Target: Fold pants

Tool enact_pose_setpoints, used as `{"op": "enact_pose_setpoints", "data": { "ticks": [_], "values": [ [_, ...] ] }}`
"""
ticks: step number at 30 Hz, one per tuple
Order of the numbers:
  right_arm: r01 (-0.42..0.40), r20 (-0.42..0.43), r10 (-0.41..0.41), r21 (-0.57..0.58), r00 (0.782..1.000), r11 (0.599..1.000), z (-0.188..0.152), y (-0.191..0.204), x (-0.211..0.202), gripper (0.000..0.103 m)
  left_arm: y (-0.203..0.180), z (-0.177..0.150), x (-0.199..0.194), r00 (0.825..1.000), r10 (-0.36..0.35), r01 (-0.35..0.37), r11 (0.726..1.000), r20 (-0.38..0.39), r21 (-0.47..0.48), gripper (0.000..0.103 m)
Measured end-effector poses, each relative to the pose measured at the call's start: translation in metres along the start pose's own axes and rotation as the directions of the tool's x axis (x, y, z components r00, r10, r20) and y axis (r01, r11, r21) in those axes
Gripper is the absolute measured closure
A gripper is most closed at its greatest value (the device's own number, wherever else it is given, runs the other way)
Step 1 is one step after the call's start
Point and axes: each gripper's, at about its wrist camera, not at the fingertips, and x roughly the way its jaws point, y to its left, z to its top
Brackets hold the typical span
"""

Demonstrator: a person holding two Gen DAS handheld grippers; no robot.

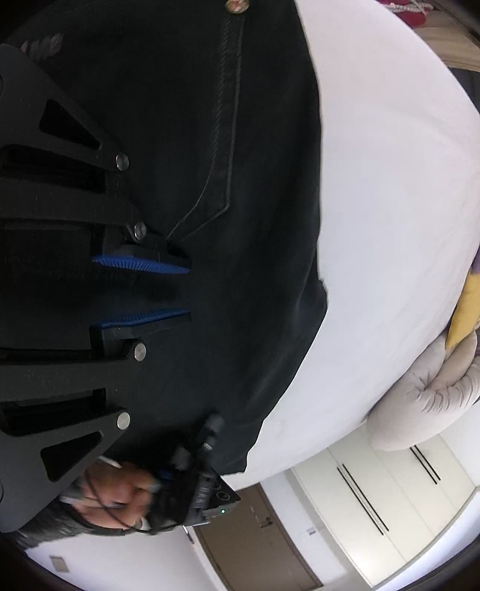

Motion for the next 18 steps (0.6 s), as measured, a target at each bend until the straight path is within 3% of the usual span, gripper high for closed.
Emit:
{"op": "enact_pose_setpoints", "data": {
  "ticks": [3, 6, 10, 12, 14, 16, 18],
  "values": [
    [0.056, 0.13, -0.058, 0.024, 0.99, 0.998, 0.046, -0.013, -0.034, 0.103, 0.005, -0.001, 0.003, 1.0, 0.011, -0.011, 1.0, 0.015, -0.021, 0.086],
    [0.104, 0.252, -0.118, 0.066, 0.961, 0.992, 0.08, -0.039, -0.092, 0.103, 0.018, -0.001, 0.002, 1.0, 0.011, -0.009, 0.998, 0.03, -0.06, 0.087],
    [0.177, 0.433, -0.233, 0.167, 0.871, 0.97, 0.095, -0.077, -0.201, 0.101, 0.041, -0.004, -0.006, 0.999, 0.005, -0.002, 0.997, 0.044, -0.079, 0.088],
    [0.167, 0.507, -0.236, 0.178, 0.829, 0.97, 0.08, -0.086, -0.257, 0.088, 0.048, -0.005, -0.009, 0.999, 0.017, -0.013, 0.997, 0.046, -0.071, 0.088],
    [0.172, 0.56, -0.242, 0.175, 0.792, 0.969, 0.058, -0.085, -0.296, 0.062, 0.044, -0.004, -0.003, 0.998, 0.025, -0.022, 0.997, 0.049, -0.068, 0.088],
    [0.146, 0.573, -0.226, 0.184, 0.787, 0.972, 0.039, -0.097, -0.323, 0.058, 0.024, -0.003, 0.012, 0.998, 0.03, -0.027, 0.997, 0.051, -0.068, 0.088],
    [0.103, 0.57, -0.202, 0.201, 0.797, 0.974, 0.016, -0.109, -0.333, 0.058, 0.02, -0.002, 0.016, 0.998, 0.036, -0.032, 0.997, 0.051, -0.067, 0.088]
  ]
}}
